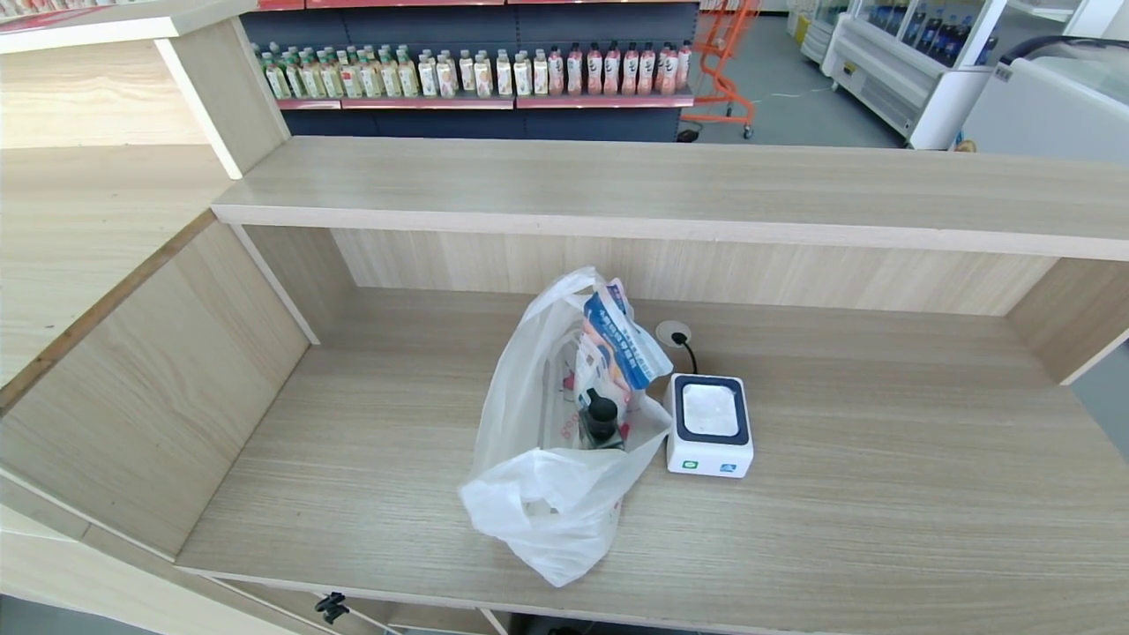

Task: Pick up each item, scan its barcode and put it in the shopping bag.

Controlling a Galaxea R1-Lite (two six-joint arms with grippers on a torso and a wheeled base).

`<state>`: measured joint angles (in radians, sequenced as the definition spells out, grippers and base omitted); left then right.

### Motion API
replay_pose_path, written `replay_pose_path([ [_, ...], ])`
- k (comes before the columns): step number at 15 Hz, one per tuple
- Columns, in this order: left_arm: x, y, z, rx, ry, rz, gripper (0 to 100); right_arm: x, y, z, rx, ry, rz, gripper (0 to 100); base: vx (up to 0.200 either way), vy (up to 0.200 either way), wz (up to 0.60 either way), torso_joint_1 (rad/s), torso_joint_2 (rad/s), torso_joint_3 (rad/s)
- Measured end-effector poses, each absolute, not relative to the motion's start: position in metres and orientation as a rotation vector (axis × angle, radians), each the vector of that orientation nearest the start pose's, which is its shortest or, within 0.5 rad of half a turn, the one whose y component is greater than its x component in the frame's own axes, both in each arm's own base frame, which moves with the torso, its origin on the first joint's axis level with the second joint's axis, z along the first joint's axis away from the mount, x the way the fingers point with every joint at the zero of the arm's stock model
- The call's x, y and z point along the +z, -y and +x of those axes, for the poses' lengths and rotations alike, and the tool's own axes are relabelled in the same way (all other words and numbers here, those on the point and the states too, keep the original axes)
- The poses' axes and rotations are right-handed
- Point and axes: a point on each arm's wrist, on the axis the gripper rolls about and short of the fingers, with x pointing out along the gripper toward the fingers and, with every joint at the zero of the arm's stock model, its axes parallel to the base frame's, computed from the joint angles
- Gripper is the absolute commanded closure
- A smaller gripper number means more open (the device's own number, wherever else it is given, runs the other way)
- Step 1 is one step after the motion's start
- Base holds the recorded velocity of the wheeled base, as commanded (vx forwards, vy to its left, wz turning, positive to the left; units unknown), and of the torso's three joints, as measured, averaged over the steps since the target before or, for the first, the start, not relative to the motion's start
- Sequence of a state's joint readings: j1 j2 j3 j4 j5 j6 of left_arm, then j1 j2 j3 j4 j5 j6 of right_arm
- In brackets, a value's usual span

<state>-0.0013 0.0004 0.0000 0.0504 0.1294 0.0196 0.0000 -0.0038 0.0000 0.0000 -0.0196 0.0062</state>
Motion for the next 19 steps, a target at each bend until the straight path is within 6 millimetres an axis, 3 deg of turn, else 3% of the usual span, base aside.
replay_pose_path([
  [3, 0.0703, -0.0029, -0.0231, 0.128, -0.052, 0.021, 0, 0.0754, 0.0005, -0.0231, -0.019, 0.003, 0.006, 100, 0.000, -0.200, 0.00, 0.007, 0.00, 0.002],
  [19, 0.0703, -0.0030, -0.0231, 0.129, -0.052, 0.019, 0, 0.0754, 0.0004, -0.0230, -0.019, 0.002, 0.007, 100, 0.013, 0.000, 0.00, 0.000, 0.00, 0.000],
])
